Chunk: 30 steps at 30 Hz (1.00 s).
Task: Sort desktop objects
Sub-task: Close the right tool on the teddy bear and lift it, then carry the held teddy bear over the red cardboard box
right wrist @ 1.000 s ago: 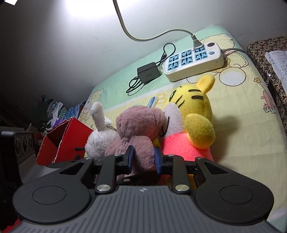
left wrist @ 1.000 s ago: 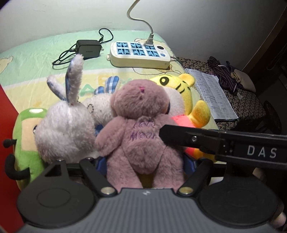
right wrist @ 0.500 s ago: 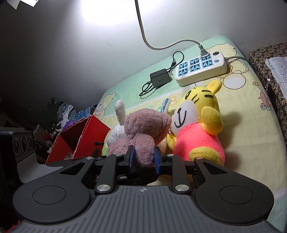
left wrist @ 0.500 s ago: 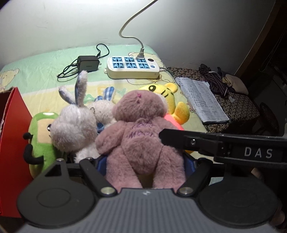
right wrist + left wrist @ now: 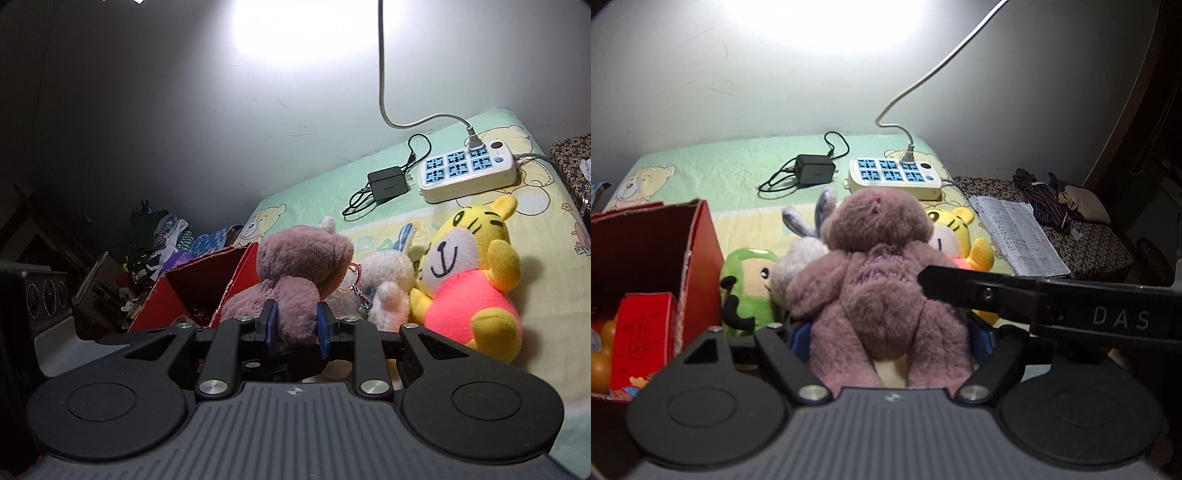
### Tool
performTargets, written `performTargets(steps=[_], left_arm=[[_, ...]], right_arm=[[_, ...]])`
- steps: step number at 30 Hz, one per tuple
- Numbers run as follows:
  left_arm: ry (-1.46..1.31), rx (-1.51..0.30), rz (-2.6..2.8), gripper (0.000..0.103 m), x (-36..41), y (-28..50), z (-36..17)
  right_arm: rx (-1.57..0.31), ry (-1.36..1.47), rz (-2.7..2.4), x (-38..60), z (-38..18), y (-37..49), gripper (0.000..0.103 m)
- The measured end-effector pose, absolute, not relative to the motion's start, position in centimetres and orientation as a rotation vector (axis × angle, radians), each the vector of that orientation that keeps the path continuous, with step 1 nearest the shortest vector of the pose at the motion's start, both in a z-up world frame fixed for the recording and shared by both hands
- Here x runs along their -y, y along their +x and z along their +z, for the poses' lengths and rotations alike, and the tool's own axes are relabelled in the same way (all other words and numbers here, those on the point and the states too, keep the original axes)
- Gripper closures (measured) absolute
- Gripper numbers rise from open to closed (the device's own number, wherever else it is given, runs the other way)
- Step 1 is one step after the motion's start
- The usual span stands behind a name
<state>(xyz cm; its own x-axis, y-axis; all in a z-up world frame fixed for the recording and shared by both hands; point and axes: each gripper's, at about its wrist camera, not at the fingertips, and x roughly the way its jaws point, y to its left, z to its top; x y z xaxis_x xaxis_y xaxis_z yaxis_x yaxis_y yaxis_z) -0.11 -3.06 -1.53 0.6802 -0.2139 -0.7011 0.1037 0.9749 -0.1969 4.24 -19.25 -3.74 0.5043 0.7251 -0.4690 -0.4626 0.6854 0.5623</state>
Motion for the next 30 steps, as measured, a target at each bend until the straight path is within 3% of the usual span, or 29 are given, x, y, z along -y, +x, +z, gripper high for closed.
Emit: performTargets(steps=[14,30], left_arm=[[-0.140,-0.724,-0.149,0.024,-9.2,-2.3,0.8],[-0.058,-0.764,0.012,0.024,-23.1,-3.5,-1.8]], right_arm=[[-0.661,0.343,0.776,7.1,-1.4,2.8,0.078],[-0.676,0.356,0.873,-7.4,-4.4,3.0,0.078]])
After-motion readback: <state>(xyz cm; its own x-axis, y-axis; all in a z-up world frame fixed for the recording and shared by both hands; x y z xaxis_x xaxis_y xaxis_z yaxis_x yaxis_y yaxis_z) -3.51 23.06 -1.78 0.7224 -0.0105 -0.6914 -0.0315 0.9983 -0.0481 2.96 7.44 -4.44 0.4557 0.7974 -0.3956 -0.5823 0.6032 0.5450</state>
